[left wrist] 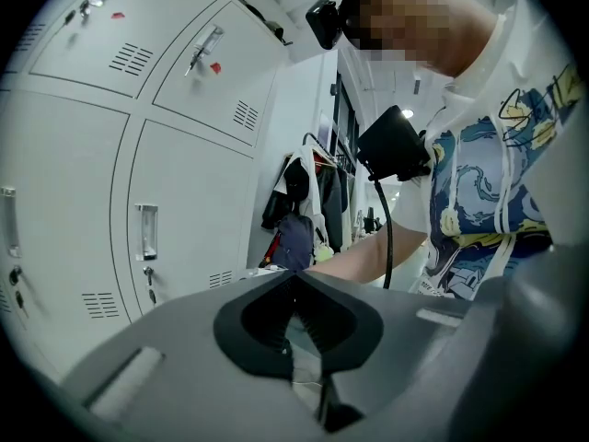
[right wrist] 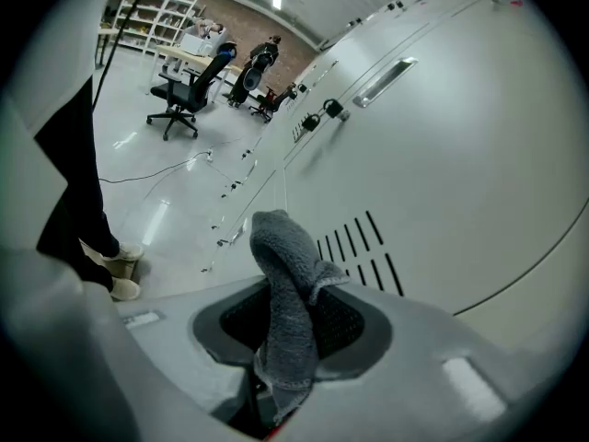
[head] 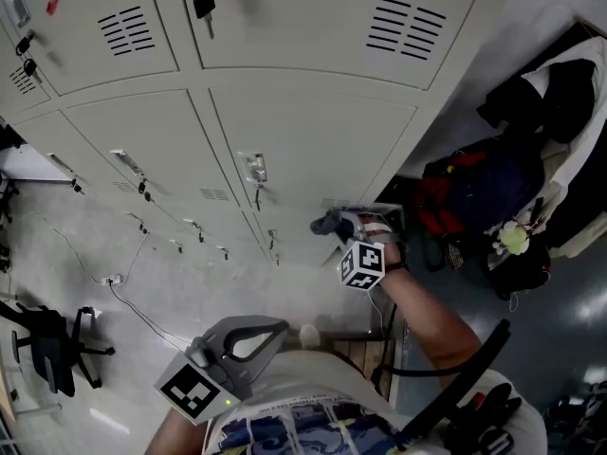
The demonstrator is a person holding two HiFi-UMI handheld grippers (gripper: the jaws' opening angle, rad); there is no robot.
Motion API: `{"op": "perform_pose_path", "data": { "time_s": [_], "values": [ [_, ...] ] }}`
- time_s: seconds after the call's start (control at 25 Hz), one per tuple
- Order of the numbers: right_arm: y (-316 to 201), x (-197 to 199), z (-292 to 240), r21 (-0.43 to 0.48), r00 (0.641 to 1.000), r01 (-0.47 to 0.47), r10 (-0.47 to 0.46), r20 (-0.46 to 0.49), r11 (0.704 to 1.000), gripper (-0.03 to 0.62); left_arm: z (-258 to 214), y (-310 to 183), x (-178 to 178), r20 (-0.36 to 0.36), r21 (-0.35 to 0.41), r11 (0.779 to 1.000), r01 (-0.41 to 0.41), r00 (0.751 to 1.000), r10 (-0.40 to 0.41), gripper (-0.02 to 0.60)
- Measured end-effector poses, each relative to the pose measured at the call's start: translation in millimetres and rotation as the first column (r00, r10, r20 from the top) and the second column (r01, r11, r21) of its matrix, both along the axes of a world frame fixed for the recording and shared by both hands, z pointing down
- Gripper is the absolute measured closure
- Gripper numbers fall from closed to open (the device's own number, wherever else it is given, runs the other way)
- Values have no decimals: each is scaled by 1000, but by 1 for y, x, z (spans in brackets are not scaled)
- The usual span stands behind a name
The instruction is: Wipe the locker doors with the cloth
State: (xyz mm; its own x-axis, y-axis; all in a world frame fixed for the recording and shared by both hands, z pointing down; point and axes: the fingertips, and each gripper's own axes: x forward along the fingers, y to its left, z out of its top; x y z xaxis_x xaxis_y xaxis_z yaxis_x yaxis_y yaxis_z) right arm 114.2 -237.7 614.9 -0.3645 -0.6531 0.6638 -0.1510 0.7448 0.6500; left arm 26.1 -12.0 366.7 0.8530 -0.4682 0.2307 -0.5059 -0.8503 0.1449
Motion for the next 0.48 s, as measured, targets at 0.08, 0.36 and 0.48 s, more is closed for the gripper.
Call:
{"op": "perform_pose_path", "data": {
  "time_s": [0.08,0.36,0.48],
  "values": [
    [0,0,12,-33,1000,-4,3,-11,999,482,0,0,-2,3,0,1000,2,1000,-2,578],
    [9,0,8,-90,999,-35,34,-14,995,480,-1,1,-4,2,13,1000,-21,1000,21,578],
    [24,-8,-39,-75,1000,-24,26,18,997,480,-3,0,-3,-12,16,999,-33,999,33,578]
  ]
}}
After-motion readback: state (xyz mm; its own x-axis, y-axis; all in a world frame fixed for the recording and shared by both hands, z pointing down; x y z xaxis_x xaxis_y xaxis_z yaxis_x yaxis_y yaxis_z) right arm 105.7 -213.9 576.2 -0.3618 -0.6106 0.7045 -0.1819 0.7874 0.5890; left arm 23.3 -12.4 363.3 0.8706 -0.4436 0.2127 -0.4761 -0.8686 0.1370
